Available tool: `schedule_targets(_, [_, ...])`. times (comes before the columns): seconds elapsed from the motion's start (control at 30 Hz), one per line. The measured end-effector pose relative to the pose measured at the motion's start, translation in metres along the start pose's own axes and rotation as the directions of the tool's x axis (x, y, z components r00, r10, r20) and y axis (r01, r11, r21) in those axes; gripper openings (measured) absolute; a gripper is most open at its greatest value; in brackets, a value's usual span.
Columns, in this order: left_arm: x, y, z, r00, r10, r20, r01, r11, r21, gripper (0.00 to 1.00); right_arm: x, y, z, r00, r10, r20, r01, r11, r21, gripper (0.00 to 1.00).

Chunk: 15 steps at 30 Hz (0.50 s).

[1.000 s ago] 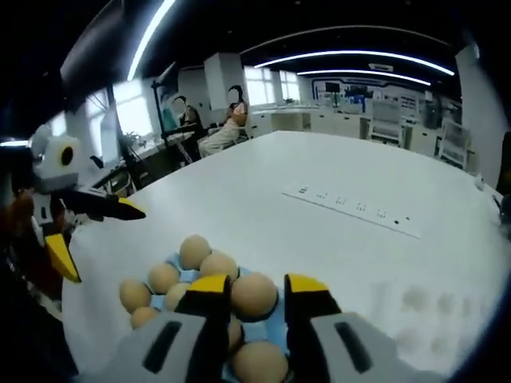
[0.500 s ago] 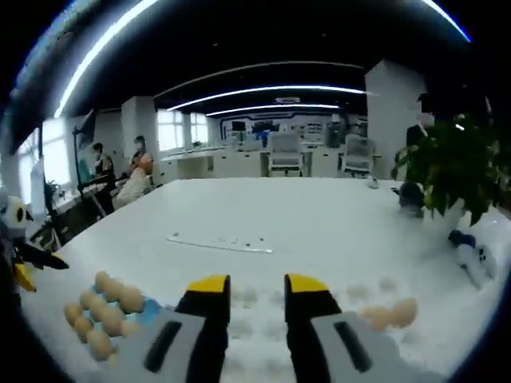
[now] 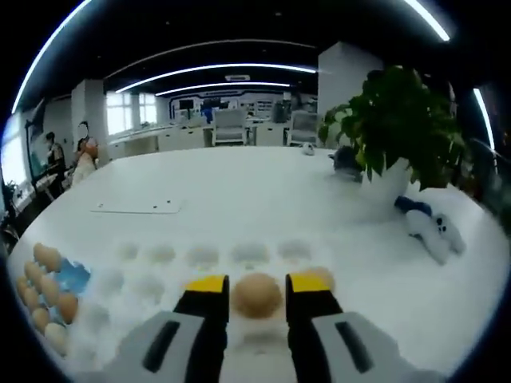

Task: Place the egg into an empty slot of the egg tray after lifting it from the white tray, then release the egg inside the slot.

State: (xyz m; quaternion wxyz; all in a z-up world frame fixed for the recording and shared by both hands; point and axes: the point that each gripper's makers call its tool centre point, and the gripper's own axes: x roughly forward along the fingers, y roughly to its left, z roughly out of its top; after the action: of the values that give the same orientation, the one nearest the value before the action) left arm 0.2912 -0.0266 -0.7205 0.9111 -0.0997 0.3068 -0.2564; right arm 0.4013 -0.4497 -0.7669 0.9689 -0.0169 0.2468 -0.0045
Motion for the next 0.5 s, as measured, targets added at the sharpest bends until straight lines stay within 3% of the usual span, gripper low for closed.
schedule_targets(0.1, [0.0002, 0.0012, -0.0004, 1.0, 0.002, -0.004, -0.002, 1.0, -0.002, 0.99, 0.0059, 0.0025, -0.0081, 0.999, 0.003, -0.034, -0.004, 1.0, -0.022, 0.27])
schedule_targets(0.5, [0.0006, 0.0011, 0.0001, 1.0, -0.001, -0.003, 0.001, 1.0, 0.007, 0.99, 0.0079, -0.0027, -0.0051, 1.0, 0.016, 0.0, -0.016, 1.0, 0.018, 0.26])
